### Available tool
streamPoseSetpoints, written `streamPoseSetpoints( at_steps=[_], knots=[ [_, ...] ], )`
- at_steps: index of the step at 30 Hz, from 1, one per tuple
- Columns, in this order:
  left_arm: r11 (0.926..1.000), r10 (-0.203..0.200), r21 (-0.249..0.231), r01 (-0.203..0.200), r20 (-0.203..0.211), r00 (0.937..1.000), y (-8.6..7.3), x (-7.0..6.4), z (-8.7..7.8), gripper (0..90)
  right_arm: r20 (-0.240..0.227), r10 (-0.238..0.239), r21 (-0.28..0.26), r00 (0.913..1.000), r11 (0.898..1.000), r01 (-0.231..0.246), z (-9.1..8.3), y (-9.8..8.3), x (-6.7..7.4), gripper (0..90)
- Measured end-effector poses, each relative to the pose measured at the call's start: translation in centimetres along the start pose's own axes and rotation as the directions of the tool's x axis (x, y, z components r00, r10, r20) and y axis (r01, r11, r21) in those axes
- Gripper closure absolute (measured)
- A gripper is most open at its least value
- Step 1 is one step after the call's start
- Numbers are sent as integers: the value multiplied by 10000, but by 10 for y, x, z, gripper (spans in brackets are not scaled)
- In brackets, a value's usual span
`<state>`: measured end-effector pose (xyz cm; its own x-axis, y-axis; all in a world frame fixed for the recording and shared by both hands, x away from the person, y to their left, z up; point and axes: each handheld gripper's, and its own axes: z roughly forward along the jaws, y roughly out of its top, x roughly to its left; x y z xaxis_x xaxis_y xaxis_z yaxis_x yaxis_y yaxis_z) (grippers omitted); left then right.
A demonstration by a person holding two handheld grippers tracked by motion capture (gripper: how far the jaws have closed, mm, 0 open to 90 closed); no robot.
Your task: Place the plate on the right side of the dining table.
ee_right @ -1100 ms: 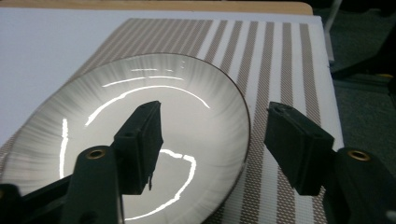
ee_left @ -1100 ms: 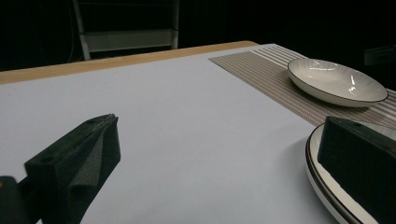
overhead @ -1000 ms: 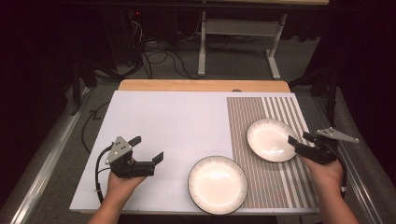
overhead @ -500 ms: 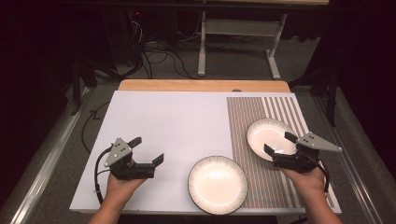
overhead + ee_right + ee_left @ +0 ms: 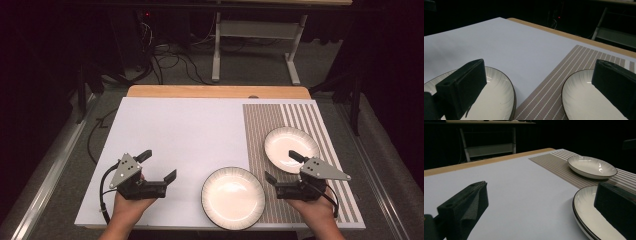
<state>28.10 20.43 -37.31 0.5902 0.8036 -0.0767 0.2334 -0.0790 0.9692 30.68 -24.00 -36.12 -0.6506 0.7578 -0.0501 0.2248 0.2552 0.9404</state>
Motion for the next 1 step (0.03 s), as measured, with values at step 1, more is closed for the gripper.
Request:
streamPoseSetpoints(
  at_steps=[1],
  knots=[
    [10000,-14,-8,14,-3,10000,0,0,0,2,-4,42,10,10000,10000,-42,0,0,0,4]
  ],
)
